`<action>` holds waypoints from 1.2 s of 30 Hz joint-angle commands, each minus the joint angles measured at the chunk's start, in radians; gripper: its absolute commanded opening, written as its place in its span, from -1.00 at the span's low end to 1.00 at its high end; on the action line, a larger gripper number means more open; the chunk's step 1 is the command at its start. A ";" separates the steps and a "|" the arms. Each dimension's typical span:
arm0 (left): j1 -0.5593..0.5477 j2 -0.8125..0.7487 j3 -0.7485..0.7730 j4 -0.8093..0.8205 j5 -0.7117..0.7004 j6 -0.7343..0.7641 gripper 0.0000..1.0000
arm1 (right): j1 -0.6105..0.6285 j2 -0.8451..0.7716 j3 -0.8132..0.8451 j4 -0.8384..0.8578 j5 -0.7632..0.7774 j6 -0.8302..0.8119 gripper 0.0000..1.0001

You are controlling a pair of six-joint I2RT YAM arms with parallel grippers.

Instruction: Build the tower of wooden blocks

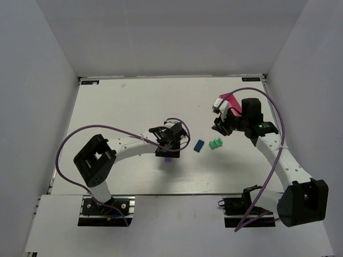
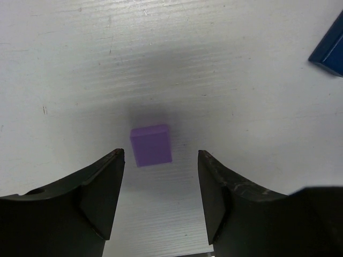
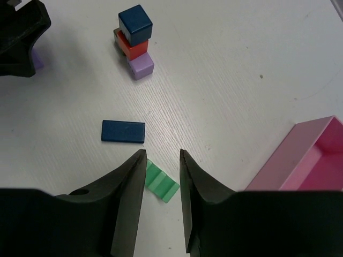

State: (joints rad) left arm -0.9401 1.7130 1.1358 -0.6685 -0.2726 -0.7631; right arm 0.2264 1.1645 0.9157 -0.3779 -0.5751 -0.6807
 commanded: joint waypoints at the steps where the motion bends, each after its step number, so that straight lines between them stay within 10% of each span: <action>1: -0.005 0.000 0.027 0.006 -0.011 -0.074 0.34 | -0.005 -0.046 -0.001 0.054 -0.031 0.038 -0.26; 36: -0.014 0.030 -0.019 0.006 -0.079 -0.160 0.19 | -0.030 -0.100 -0.052 0.070 -0.069 0.033 -0.21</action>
State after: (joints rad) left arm -0.9493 1.7470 1.1286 -0.6712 -0.3271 -0.9108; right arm 0.2066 1.0855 0.8692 -0.3340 -0.6136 -0.6571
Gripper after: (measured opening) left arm 0.597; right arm 0.396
